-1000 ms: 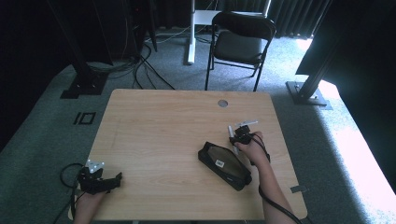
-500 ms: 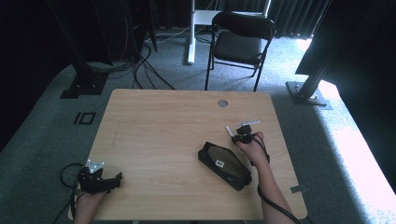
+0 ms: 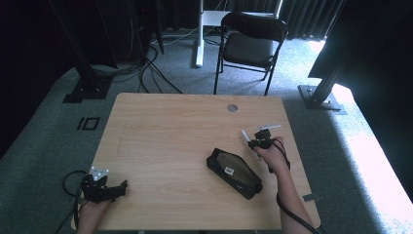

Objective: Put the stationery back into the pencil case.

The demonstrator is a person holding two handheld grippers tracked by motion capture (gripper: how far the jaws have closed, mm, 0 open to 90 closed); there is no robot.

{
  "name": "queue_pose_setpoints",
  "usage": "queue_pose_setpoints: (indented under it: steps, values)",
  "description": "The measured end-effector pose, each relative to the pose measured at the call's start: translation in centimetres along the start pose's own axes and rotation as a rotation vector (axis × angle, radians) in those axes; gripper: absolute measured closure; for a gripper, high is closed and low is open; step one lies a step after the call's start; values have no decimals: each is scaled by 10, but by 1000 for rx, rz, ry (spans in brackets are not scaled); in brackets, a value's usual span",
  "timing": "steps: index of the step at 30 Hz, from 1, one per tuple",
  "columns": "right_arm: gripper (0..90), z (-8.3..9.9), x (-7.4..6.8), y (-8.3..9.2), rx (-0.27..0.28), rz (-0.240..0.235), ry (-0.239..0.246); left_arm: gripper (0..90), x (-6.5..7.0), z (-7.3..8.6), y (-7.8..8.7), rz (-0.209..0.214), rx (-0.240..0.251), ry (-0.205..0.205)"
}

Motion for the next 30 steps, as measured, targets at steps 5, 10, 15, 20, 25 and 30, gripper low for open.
queue_pose_setpoints:
  steps: [5,10,15,20,25,30]
  values:
    - [785,-1,2,12,4,-14,7,4,0,0,0,0,0,0]
    - [786,-4,-1,23,17,-32,15,4,0,0,0,0,0,0]
    - [785,-5,-5,35,27,-41,25,4,0,0,0,0,0,0]
    - [785,-4,-12,46,30,-71,37,4,0,0,0,0,0,0]
    - [786,-5,-20,56,43,-105,39,4,0,0,0,1,-1,-1]
    - [785,-5,-28,68,48,-139,57,4,0,0,0,1,-1,-1]
Point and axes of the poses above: each handheld gripper's, and its own axes: y roughly backward along the jaws, z roughly out of its underside, x roughly to its right, the point moved 9 cm from there along -y, roughly forward along the jaws, and after that the axes turned 14 degrees about -y, right-handed, at the moved point
